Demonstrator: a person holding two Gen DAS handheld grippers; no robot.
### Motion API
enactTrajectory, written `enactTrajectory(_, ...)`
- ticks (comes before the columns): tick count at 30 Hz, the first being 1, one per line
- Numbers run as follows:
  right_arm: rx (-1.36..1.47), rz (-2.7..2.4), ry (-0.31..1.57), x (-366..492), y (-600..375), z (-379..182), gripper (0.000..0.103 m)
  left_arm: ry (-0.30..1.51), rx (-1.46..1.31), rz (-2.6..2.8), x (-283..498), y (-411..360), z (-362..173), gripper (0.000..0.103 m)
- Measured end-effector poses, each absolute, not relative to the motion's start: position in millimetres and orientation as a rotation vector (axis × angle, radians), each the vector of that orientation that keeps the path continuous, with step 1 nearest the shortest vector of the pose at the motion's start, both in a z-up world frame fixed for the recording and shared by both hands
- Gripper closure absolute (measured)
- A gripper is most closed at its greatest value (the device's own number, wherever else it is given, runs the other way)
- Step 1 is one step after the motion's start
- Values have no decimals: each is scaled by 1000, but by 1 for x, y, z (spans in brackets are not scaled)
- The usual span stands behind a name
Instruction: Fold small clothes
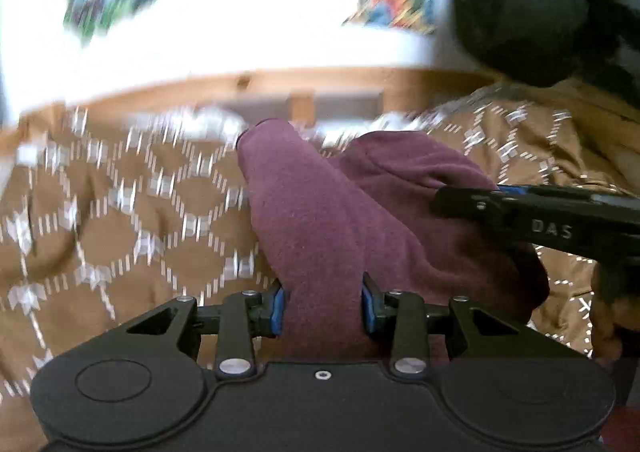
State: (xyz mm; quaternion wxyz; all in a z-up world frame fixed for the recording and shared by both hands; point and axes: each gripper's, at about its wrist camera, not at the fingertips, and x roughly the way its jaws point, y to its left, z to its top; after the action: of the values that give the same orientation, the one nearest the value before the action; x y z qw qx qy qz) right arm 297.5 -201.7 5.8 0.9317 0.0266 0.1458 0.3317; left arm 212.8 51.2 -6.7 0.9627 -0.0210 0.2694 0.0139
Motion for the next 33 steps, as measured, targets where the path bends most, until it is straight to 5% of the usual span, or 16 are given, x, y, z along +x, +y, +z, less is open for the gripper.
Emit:
enactTrajectory(3,63,647,373,308,-197,-8,81,650,-175,63,222,69,-23,65)
enactTrajectory(11,178,542,502,319,-234,-27,78,708,-283,102,224,78,-23,55)
enactTrajectory(13,194,538,511,317,-240,-27,72,721,-280,112,222,74,-26,52)
enactTrajectory(16,194,554,510,306,-245,-27,48,737,-278,125,221,73,-25,46)
enactTrajectory(21,163,571,510,285,-247,-25,18,764,-309,137,215,75,-24,22)
enactTrajectory(27,153,583,483,262,-246,-19,2,782,-326,205,194,77,-11,4)
enactTrajectory(33,151,588,443,232,-253,-7,1,725,-339,282,152,75,13,1)
